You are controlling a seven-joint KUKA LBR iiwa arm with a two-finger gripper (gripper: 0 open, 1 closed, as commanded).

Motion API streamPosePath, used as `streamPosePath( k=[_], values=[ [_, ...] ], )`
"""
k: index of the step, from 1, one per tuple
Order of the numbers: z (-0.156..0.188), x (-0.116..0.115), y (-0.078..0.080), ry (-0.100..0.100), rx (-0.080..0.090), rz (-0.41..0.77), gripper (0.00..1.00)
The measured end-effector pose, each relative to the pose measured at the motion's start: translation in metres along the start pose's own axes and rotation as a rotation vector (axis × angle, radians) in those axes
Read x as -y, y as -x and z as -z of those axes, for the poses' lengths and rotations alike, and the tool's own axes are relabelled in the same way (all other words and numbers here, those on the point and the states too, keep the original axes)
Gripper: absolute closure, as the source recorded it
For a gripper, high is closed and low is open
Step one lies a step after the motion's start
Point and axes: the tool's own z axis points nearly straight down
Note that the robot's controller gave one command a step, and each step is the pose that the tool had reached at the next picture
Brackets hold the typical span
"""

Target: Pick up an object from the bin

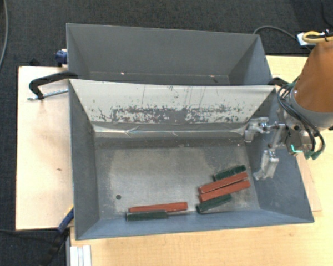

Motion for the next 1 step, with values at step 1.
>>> streamPosePath(
  k=[1],
  values=[
    [0.004,-0.0005,0.0016,-0.002,0.009,0.003,0.0]
  ],
)
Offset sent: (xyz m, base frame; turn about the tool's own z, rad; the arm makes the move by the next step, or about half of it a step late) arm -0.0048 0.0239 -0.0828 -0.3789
